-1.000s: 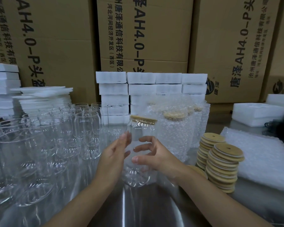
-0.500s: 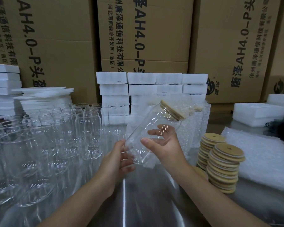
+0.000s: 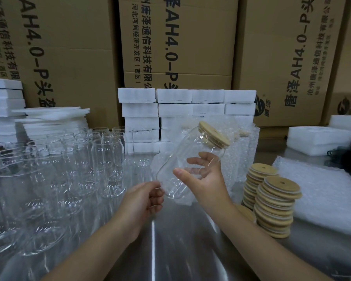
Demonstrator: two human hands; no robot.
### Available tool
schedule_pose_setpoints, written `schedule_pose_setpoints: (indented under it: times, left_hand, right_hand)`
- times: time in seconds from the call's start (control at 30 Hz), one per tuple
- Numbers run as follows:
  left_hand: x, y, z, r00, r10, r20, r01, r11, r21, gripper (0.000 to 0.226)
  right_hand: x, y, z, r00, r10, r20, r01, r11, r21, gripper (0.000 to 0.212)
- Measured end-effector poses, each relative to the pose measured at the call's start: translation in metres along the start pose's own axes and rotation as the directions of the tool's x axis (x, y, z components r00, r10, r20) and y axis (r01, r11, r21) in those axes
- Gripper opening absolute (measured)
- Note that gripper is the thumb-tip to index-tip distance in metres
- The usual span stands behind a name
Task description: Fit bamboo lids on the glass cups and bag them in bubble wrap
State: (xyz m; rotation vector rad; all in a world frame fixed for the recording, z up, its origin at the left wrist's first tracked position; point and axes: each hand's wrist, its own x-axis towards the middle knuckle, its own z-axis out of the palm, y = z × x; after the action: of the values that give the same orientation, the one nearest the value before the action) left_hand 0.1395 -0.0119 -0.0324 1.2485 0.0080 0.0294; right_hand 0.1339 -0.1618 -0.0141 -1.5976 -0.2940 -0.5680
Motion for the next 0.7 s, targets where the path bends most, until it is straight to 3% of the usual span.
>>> schedule_pose_setpoints:
  times: [0.17,0.33,0.43,0.7]
  left_hand:
    - [-0.002,-0.002,0.002,0.996,0.093,0.011,-0.094,0.986,0.140,0.039]
    - [-0.003,-0.001,0.004,0.967,0.255,-0.022,-0.241,0.936,0.258,0.032]
    - [-0.005,-0.002,0.004,0.937,0.348,-0.022,-0.332,0.911,0.242,0.042]
    - [-0.014,0.002,0.004,0.818,0.575,0.008,-0.566,0.801,0.196,0.036]
  right_hand:
    - [-0.002,-0.004,-0.001,0.999,-0.025,-0.046,0.024,1.000,-0.017,0.082]
    - [-0.002,-0.005,-0.001,0.993,-0.051,-0.110,0.045,0.997,-0.061,0.086]
    - [-0.002,-0.003,-0.002,0.991,-0.074,-0.114,0.061,0.992,-0.114,0.075]
    - [-0.005,-0.003,-0.003,0.990,-0.100,-0.103,0.072,0.966,-0.247,0.075]
